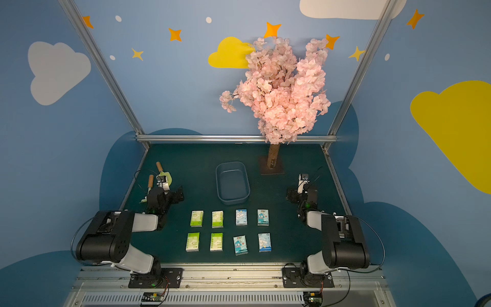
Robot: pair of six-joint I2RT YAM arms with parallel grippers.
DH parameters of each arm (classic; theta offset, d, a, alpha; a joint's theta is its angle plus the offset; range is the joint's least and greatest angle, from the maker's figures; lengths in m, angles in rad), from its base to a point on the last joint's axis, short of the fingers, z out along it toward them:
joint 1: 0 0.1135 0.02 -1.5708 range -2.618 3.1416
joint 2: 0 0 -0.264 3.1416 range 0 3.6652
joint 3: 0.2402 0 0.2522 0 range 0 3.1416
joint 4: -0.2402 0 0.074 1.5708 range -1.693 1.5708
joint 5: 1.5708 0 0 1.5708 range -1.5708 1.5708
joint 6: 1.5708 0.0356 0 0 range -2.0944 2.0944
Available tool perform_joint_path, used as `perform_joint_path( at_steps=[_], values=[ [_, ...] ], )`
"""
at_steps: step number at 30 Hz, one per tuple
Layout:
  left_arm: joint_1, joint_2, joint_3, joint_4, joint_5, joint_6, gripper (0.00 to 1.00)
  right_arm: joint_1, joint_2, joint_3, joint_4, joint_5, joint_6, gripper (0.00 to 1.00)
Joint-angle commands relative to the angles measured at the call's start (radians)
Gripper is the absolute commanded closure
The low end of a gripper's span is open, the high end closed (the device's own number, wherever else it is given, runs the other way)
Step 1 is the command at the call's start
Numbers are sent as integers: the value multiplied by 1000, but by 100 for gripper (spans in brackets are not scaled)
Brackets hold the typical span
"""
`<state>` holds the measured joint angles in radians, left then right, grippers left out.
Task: Take the pocket tissues out of the storage box
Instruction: Reset both arms
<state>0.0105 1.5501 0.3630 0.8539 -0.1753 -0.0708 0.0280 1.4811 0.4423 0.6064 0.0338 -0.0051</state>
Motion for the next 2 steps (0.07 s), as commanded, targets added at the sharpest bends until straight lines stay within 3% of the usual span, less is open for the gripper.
perform_joint_path(
  at_steps=[1, 2],
  values=[
    [-1, -16, 14, -5, 3, 12, 0, 7, -13, 16, 8, 4, -7, 2],
    [-2, -16, 15, -4, 4, 13, 0, 7, -14, 16, 8, 7, -8, 2]
  ],
)
